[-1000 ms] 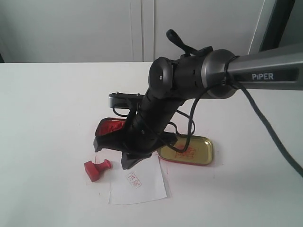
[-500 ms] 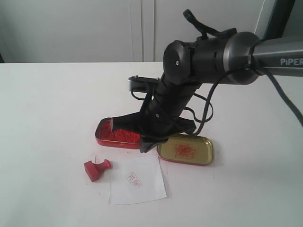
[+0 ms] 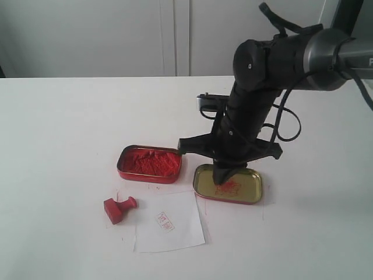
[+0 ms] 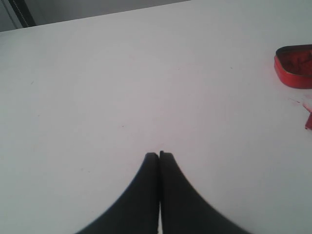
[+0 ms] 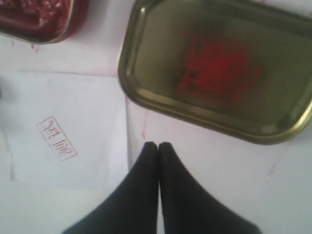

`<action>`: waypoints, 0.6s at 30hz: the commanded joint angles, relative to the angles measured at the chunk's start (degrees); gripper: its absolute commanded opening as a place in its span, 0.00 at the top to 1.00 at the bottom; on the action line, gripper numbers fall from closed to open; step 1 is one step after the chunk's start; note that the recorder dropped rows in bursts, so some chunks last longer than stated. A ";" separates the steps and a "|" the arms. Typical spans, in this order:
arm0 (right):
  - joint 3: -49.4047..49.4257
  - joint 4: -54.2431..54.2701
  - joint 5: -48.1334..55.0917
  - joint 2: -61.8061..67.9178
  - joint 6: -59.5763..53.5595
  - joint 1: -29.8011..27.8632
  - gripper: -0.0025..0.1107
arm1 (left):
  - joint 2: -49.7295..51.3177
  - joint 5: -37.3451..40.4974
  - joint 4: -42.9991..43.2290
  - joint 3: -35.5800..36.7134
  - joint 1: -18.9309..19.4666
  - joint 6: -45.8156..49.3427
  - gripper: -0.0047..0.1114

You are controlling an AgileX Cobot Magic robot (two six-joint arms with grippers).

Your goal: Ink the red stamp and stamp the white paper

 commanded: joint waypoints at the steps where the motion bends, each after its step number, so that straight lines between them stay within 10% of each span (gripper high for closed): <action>1: 1.57 -1.25 1.14 -1.30 0.26 -3.27 0.98 | -0.20 -0.25 -0.16 0.19 0.04 0.16 0.96; 18: 14.91 -4.71 -3.66 -13.19 0.04 -16.20 0.98 | -0.20 -0.25 -0.16 0.19 0.04 0.16 0.96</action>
